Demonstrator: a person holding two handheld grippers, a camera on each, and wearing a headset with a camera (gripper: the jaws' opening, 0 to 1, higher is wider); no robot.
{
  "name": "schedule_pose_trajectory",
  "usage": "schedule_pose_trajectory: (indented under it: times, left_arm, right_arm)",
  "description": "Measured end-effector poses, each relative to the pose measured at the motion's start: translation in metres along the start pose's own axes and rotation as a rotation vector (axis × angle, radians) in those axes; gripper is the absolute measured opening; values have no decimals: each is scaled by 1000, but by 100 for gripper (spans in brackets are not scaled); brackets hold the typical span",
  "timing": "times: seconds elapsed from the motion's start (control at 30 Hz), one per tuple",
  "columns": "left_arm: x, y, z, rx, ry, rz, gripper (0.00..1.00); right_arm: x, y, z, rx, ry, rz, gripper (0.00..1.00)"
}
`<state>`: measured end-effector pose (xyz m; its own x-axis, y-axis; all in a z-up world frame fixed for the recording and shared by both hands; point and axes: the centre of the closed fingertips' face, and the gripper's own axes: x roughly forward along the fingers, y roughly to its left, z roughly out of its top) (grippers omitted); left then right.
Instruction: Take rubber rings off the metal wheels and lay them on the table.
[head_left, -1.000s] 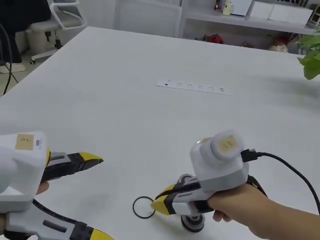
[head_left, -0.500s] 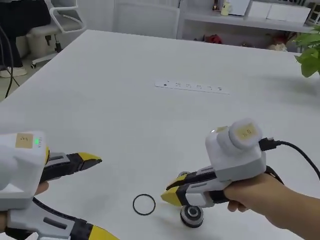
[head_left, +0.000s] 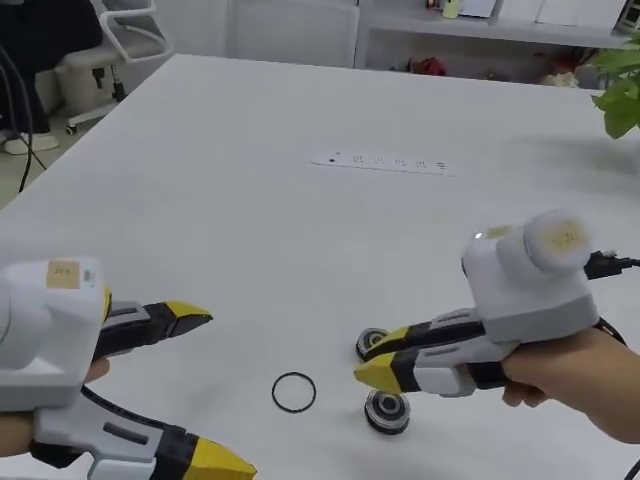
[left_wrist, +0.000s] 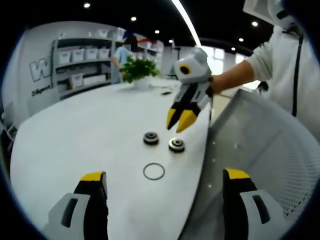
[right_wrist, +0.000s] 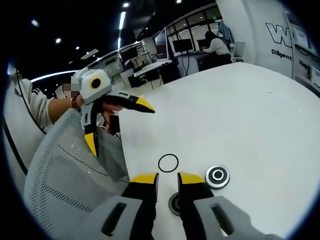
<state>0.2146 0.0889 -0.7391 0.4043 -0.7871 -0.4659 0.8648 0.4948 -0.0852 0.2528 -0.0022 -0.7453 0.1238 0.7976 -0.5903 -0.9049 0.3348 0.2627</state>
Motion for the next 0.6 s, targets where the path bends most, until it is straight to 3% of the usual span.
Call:
schedule_pose_trajectory:
  times: [0.47,0.6]
  left_arm:
    - [-4,-5,8,29,11,-8,96]
    - [-6,-6,12,31,6,-8,96]
  right_arm:
    - [-24,2,-13,-9,-31,-4,21]
    - [-27,7,-23,-20,-13,3,24]
